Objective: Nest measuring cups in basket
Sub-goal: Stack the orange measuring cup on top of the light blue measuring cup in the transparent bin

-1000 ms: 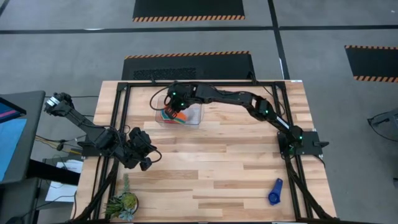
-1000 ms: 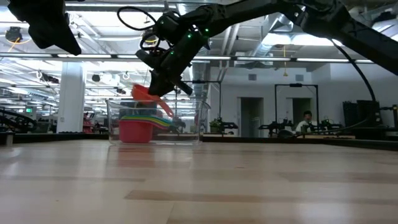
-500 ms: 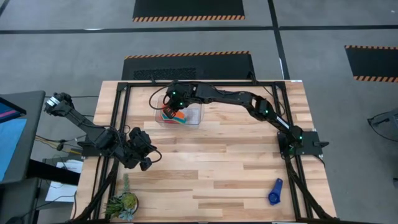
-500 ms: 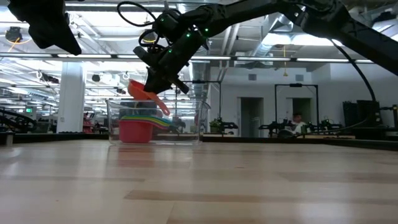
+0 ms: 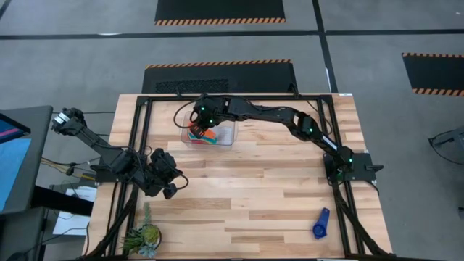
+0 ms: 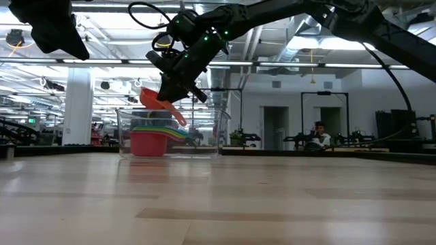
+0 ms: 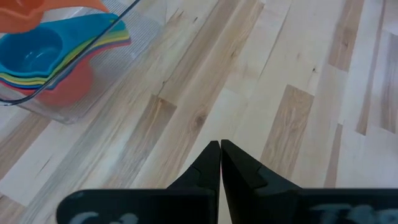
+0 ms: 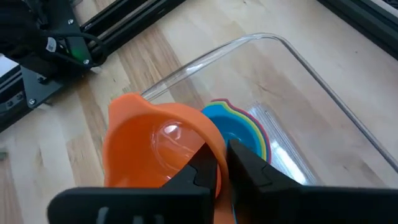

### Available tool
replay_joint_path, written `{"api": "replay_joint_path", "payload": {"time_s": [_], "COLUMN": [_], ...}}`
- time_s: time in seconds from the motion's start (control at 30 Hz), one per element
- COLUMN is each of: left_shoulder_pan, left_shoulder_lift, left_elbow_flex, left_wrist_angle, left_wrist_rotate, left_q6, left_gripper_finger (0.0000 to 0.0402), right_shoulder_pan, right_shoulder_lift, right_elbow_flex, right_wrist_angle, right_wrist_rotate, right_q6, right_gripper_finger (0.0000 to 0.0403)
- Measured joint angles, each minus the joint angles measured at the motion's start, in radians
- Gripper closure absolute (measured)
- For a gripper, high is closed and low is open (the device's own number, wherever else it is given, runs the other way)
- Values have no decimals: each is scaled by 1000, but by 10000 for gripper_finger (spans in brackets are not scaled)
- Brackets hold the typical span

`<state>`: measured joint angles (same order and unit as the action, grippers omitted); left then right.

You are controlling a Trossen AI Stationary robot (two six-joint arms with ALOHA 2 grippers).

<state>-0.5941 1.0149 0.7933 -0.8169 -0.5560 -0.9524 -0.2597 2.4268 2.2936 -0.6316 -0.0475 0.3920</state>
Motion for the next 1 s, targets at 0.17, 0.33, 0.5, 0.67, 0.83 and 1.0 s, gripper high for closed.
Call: {"api": "replay_joint_path", "payload": {"time_s": [0.17,0.33,0.5,0.67,0.83,1.0], "left_shoulder_pan": [0,0,0,0,0,0], "left_shoulder_lift": [0,0,0,0,0,0], "left_elbow_flex": [0,0,0,0,0,0], "left_wrist_angle": [0,0,1,4,4,4], "left_wrist_rotate": [18,21,23,53,55,63], "left_q6": [-1,-5,-5,-5,-11,-13], "left_gripper_finger": [402,402,402,401,401,401], "right_shoulder_pan": [4,4,3,4,4,4], "right_shoulder_lift": [0,0,0,0,0,0], "right_elbow_flex": [0,0,0,0,0,0], "right_wrist_angle": [10,15,6,-5,-5,-4], "right_wrist_rotate": [0,0,0,-3,1,28], "right_q6": [1,7,53,53,53,54], "right_gripper_finger": [352,352,351,339,311,286]}}
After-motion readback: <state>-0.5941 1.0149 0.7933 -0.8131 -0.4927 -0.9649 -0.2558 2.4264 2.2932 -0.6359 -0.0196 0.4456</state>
